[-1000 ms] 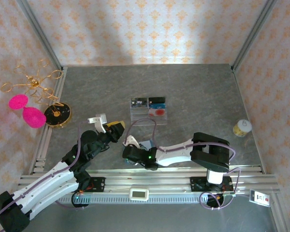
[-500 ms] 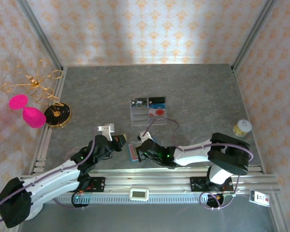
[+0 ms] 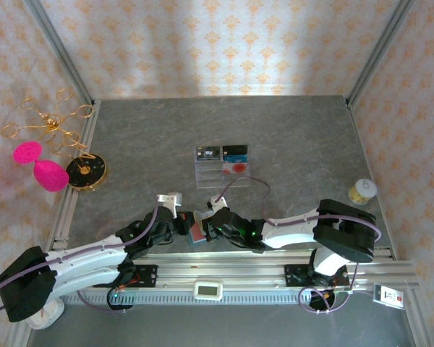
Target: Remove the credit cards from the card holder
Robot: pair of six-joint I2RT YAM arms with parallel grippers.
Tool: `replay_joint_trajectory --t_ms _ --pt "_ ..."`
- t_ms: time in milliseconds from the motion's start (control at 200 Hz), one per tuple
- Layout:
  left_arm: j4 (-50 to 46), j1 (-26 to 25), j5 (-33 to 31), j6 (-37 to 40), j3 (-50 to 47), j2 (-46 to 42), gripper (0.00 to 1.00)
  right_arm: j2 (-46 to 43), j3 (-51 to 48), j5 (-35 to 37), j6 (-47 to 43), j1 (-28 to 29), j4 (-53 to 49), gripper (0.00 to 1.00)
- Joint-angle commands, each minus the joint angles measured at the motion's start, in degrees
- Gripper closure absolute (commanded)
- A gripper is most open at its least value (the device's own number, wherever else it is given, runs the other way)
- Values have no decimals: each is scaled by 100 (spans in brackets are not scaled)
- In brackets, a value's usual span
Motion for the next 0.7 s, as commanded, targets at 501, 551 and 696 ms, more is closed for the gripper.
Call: replay_joint_trajectory --t_ms 501,551,696 --pt "-66 -371 -145 -241 265 437 100 -375 -169 422 264 -65 200 90" --pt "73 -423 -89 -180 417 700 100 -544 -212 530 313 -68 112 84" --pt "329 -512 8 85 922 1309 100 -1377 -588 900 519 -91 -249 70"
